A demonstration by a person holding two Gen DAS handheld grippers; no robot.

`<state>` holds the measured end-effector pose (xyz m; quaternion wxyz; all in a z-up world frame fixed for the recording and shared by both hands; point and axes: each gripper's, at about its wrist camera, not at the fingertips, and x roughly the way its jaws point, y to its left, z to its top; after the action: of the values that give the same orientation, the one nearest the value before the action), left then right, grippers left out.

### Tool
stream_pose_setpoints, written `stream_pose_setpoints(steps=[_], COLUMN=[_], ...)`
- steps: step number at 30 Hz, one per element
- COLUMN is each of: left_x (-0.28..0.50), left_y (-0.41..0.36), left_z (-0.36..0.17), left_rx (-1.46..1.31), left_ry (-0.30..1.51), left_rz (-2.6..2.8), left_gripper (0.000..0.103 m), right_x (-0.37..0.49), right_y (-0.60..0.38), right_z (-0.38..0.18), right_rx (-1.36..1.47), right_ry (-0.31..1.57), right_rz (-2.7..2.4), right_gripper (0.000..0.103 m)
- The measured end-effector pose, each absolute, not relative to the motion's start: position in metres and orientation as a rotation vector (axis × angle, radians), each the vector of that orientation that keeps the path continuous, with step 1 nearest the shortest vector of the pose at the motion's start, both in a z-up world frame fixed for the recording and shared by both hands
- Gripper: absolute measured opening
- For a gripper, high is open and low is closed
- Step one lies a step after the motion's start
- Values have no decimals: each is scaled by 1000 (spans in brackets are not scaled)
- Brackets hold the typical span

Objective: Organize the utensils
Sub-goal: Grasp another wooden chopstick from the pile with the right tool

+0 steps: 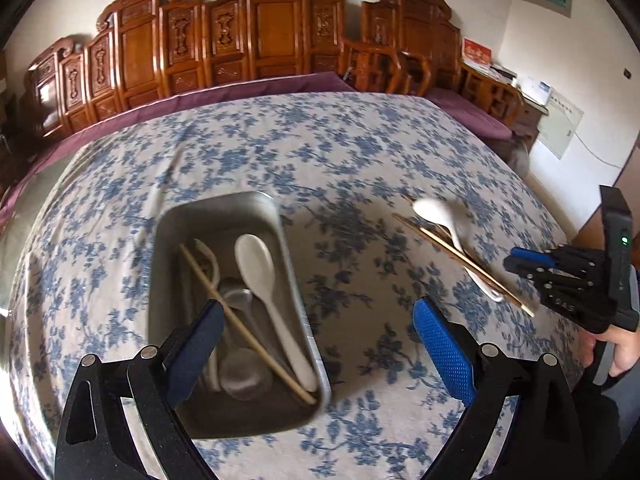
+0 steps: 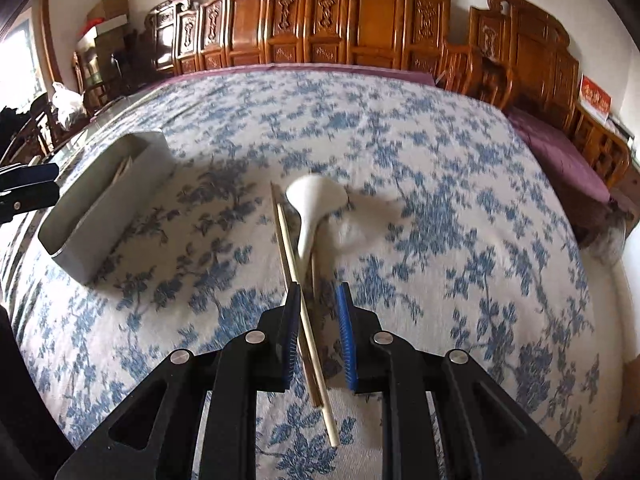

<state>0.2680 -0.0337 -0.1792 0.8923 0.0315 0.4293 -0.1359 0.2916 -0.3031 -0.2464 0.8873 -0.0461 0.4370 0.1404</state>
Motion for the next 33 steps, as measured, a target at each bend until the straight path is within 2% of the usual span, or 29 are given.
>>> stream_pose_setpoints(steps=[18, 33], left_x=[254, 251], left_y=[-73, -84], left_z=[-200, -207], left_rx=[150, 162], left_ry=[928, 936], left_rz=[-339, -342], left_gripper=[92, 92], right_x=[288, 286], right_y=[-298, -287], right_z=[-276, -266], right_rx=[-167, -242], right_ry=[1022, 944], right_rz=[306, 308], right_gripper=[20, 19])
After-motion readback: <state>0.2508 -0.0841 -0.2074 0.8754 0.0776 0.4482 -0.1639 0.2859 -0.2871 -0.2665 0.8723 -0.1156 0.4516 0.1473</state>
